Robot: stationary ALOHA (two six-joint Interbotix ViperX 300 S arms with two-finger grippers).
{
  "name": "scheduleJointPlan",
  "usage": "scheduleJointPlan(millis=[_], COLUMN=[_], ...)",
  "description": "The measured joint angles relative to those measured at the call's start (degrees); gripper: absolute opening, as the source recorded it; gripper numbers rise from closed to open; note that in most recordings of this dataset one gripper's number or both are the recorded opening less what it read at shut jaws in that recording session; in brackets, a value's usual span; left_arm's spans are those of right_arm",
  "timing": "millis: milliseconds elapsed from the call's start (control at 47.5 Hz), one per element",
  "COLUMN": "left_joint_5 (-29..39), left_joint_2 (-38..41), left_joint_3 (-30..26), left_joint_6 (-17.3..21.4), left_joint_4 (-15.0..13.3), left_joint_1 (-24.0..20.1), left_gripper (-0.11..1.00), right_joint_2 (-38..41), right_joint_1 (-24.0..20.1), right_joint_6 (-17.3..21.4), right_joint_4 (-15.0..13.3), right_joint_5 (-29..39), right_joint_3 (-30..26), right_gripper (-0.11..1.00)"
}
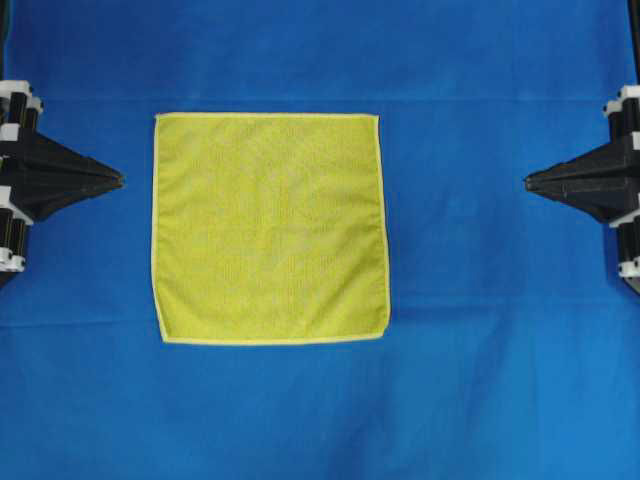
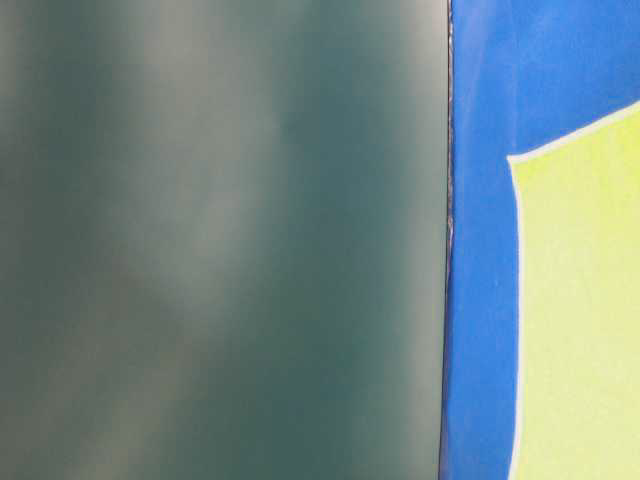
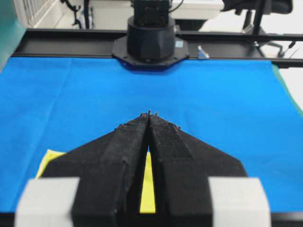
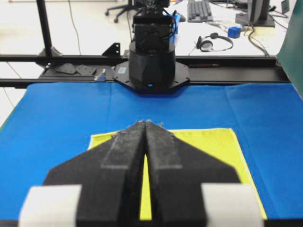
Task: Fold the yellow towel.
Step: 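Move both grippers to the far corners of the yellow towel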
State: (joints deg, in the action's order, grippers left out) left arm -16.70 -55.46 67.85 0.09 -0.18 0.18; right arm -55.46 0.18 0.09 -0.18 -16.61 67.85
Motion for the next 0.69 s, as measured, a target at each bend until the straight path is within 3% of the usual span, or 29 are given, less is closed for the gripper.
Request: scheduleJointPlan(millis=[189,379,589,652,694], left_joint_5=[6.77,11.51,11.95,11.95,11.87], left_joint_2=[0.62,3.08,11.87,14.85,16.88], left_joint_3=[-0.79,-0.79,-0.79,-0.88,-0.88], left_joint_6=[0.44,0.35,0.18,0.35,0.53], left_joint_4=[-0.88,-0.88,-0.97,-0.97,-0.97], left_joint_1=[-3.08,-9.84,-17.75,-19.51,-20.39], left_gripper=[0.00,0.00,0.01,0.08,0.18], right_joint_2=[3.43,12.92,25.58,29.36,31.82], right_joint_1=[2.99,10.63,16.26,17.93,18.72], right_joint_6=[0.53,1.41,1.41,1.41,1.41], right_joint_4=[0.09,0.09,0.09,0.09,0.09], right_joint_5=[4.75,11.51,13.01,13.62,14.15], right_joint_3=[-2.90,-7.82,-12.30,-13.89,-15.03], right_gripper=[0.00,0.00,0.01,0.05,0.16])
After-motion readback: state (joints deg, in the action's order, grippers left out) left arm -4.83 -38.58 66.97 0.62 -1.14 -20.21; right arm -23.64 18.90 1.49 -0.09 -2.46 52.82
